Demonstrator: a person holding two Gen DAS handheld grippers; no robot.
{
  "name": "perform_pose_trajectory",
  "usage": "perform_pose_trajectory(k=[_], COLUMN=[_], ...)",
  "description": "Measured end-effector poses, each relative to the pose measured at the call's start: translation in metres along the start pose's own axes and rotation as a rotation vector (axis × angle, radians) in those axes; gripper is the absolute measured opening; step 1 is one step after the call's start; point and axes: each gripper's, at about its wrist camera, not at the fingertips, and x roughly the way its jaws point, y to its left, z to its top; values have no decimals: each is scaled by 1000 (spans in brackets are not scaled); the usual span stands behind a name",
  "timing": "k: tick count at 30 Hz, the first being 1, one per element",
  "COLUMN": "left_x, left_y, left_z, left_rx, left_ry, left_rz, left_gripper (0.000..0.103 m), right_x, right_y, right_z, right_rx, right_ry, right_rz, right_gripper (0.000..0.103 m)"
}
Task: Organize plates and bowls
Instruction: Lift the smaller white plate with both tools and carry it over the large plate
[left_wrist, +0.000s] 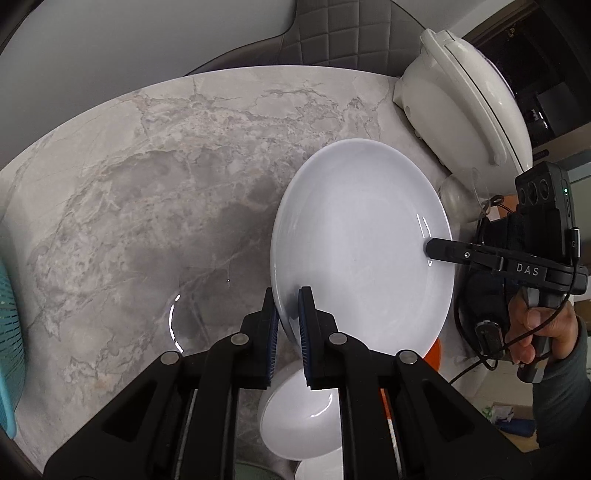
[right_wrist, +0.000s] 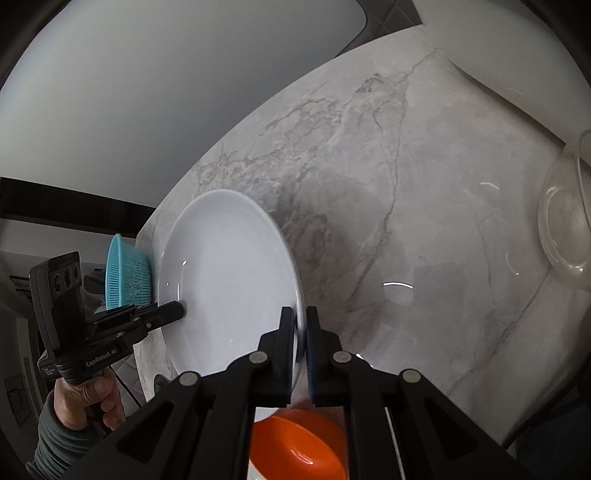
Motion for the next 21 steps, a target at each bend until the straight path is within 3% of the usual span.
perform_pose_trajectory(k=[11,21], left_x=[-92,-147], left_y=[12,26], left_z=[-106,-264], left_rx=[-92,-219], left_ry=[-71,-129], left_rz=[34,70], left_gripper=[9,9], right_x=[-11,-4], right_y=[77,140], right_z=[-59,-147], right_rx=[-150,-313], right_ry=[48,155], right_rz=[53,83], right_gripper=[8,8])
